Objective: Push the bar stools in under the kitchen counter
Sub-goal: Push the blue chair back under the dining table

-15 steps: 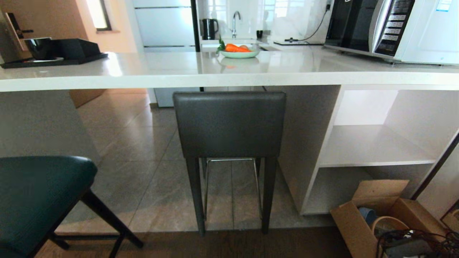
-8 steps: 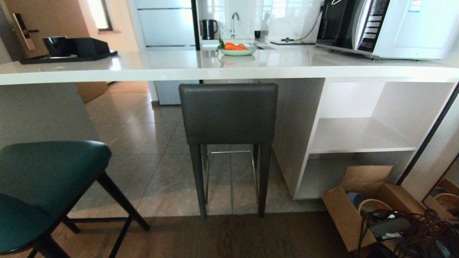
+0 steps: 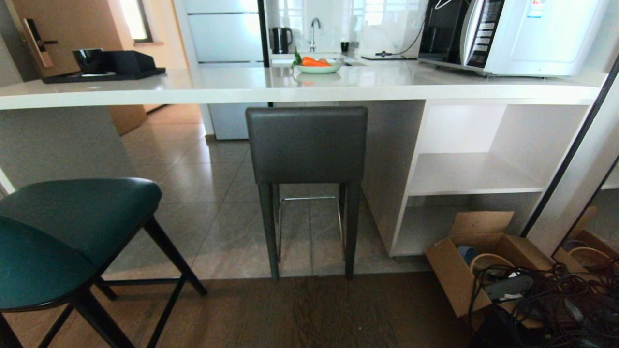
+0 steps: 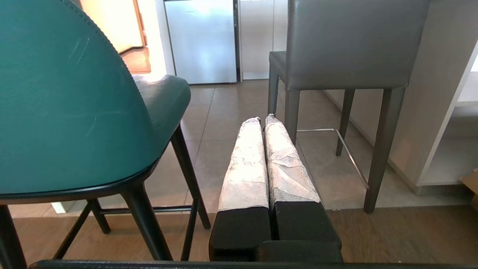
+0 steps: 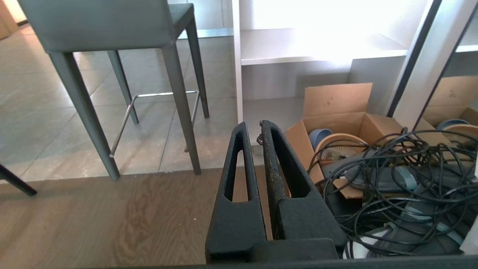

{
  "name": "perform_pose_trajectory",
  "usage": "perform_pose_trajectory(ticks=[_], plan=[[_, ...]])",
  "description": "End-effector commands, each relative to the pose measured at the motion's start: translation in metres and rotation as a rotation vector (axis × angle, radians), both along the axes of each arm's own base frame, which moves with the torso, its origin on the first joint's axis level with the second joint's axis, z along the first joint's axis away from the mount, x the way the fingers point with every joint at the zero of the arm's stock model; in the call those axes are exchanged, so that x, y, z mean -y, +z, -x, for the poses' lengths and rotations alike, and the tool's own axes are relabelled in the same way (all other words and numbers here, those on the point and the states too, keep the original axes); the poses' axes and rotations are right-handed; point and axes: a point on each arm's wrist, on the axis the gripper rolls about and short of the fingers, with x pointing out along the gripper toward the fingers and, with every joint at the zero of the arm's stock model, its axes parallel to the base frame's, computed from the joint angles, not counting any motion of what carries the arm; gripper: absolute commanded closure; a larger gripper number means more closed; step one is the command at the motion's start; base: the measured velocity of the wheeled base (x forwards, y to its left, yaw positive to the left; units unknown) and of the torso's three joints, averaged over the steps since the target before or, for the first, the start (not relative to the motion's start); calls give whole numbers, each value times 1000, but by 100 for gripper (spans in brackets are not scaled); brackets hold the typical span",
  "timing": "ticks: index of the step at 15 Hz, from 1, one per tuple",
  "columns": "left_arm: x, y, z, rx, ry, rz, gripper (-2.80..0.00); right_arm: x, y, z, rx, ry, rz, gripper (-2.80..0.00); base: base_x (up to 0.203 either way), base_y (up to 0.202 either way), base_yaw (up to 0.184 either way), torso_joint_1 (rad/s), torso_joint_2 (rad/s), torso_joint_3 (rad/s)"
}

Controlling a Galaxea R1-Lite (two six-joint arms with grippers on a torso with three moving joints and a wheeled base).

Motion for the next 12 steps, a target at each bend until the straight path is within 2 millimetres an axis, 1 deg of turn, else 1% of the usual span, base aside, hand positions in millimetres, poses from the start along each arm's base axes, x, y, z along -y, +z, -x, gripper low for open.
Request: perform_pose_trajectory(ticks=[1,12], plan=[[0,-11,-4,-40,-1,0,0,0,-6,-2,-20,0,0,0,0,0,0,0,0,0],[0,-11,-4,-42,-3,3,0,0,-6,-2,-19,0,-2,0,0,0,0,0,0,0]])
